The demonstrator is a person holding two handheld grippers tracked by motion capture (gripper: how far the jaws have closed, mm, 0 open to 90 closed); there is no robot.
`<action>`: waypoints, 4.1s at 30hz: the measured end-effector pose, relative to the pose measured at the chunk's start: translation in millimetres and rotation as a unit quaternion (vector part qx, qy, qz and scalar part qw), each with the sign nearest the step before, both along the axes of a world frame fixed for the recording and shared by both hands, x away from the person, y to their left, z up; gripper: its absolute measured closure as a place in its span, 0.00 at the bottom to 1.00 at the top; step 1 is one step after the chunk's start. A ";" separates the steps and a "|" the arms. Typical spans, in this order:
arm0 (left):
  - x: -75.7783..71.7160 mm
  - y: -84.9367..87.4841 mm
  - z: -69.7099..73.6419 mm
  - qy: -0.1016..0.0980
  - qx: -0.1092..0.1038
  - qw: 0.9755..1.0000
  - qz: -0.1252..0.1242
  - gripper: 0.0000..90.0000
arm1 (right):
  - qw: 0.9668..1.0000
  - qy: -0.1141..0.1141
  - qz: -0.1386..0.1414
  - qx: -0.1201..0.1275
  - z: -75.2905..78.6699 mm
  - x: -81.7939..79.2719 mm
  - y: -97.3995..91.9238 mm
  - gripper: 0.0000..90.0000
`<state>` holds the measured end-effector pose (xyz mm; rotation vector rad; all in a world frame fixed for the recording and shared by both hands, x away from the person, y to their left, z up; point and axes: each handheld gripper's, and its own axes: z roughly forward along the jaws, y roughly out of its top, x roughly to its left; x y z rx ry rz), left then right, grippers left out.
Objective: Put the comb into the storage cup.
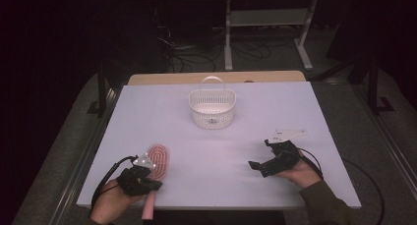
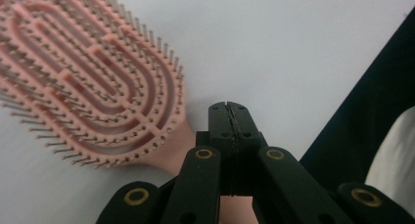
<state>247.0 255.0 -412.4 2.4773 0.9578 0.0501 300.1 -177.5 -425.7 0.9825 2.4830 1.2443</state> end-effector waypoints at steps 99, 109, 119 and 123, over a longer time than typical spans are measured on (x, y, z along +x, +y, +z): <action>61.5 4.7 18.5 -0.133 -0.172 0.975 -0.035 0.44 | 1.000 0.005 -0.007 0.005 0.7 -1.8 -3.6 0.00; 63.8 -7.9 7.1 -0.140 -0.170 0.974 -0.057 0.15 | 1.000 0.005 -0.008 0.005 0.1 -1.8 -3.8 0.00; 63.2 -8.0 5.5 -0.154 -0.176 0.971 -0.042 0.00 | 1.000 0.001 -0.007 0.007 0.4 -0.9 -4.0 0.00; 63.8 -6.7 6.2 -0.154 -0.175 0.972 -0.039 0.00 | 1.000 0.002 -0.007 0.005 0.2 -1.5 -3.9 0.00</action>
